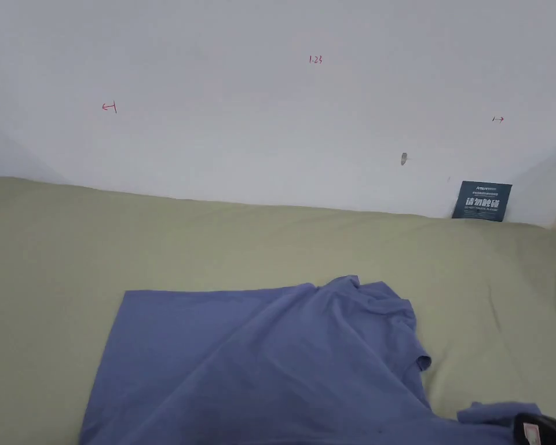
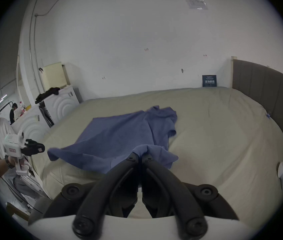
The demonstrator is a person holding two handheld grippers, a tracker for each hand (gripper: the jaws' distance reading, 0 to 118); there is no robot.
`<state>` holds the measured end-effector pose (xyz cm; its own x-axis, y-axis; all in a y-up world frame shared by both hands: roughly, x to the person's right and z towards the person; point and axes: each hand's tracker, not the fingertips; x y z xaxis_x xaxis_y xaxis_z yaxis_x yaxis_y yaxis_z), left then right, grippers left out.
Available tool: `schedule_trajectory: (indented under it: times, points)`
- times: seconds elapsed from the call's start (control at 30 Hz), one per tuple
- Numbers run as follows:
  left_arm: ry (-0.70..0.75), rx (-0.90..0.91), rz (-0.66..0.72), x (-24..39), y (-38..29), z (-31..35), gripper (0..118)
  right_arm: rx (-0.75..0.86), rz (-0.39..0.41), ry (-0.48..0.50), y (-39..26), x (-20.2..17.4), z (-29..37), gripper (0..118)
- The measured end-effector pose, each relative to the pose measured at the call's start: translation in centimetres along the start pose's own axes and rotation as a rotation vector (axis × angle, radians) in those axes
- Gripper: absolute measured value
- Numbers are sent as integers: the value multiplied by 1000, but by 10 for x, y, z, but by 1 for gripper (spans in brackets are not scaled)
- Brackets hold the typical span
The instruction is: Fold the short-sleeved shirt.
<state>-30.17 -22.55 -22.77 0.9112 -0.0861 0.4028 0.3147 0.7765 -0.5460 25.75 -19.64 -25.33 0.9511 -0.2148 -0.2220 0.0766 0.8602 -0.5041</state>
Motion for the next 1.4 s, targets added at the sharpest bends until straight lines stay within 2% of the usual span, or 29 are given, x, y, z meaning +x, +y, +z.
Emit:
schedule_trajectory:
  times: [0.07, 0.1, 0.13, 0.2, 0.27, 0.33, 0.43, 0.5, 0.57, 0.67, 0.77, 0.8, 0.83, 0.87, 0.9, 0.97, 1.03, 1.1, 1.2, 1.23, 1.27, 1.3, 1.33, 1.37, 1.4]
  points:
    - [-4, -49, 38, -1, -11, -4, 21, -63, -47, -22, -12, 6, -2, 9]
    - [-10, -68, 77, -2, -18, -4, 37, -96, -65, -21, -19, 9, -3, 21]
    - [-19, -85, 111, -1, -23, -4, 46, -134, -90, -23, -23, 11, -4, 38]
    - [-35, -119, 206, 1, -34, -1, 49, -183, -132, -61, -34, 13, -2, 85]
    - [-39, -111, 299, 4, -39, 7, 50, -221, -171, -67, -43, 18, 5, 85]
    - [-25, -77, 366, 9, -39, 16, 50, -199, -163, -57, -44, 11, 17, 85]
    - [56, -5, 392, 26, -30, 29, 50, -142, -117, -170, -38, -4, 32, 85]
    - [123, 43, 367, 34, -35, 27, 50, -65, -79, -235, -33, -32, 43, 85]
    - [260, 29, 373, 51, -25, 24, 50, 20, -53, -298, -36, -58, 50, 85]
    - [337, 44, 362, 81, -19, 24, 50, 62, 5, -340, -55, -95, 54, 86]
    - [418, 45, 381, 103, -27, 31, 49, 74, 27, -303, -86, -118, 56, 83]
    - [417, 54, 402, 111, -32, 35, 43, 25, 24, -282, -94, -125, 57, 69]
    - [410, 68, 423, 117, -39, 41, 26, -15, 13, -263, -100, -129, 58, 47]
    - [404, 73, 447, 125, -45, 48, 3, -47, 10, -251, -107, -134, 60, 18]
    - [403, 71, 438, 132, -53, 51, 0, -79, 28, -251, -113, -139, 62, 5]
    - [399, 26, 407, 144, -65, 58, 0, -88, 45, -269, -125, -148, 69, 4]
    - [407, 10, 395, 150, -77, 62, 0, -109, 55, -198, -133, -151, 75, 4]
    - [410, -5, 390, 153, -90, 62, 0, -110, 56, -204, -138, -153, 78, 4]
    - [376, -53, 428, 142, -97, 49, 0, -108, 16, -173, -136, -149, 78, 4]
    - [366, -54, 418, 139, -97, 44, 3, -103, 5, -168, -134, -147, 78, 4]
    - [364, -51, 406, 135, -96, 34, 20, -95, -3, -170, -130, -145, 79, 4]
    - [364, -49, 395, 131, -95, 26, 45, -86, -8, -168, -125, -142, 80, 4]
    - [368, -48, 374, 127, -93, 20, 61, -79, -11, -168, -122, -139, 80, 4]
    - [359, -55, 357, 121, -90, 12, 71, -69, -17, -171, -117, -135, 82, 4]
    - [339, -68, 355, 116, -85, 3, 73, -62, -24, -170, -113, -130, 83, 4]
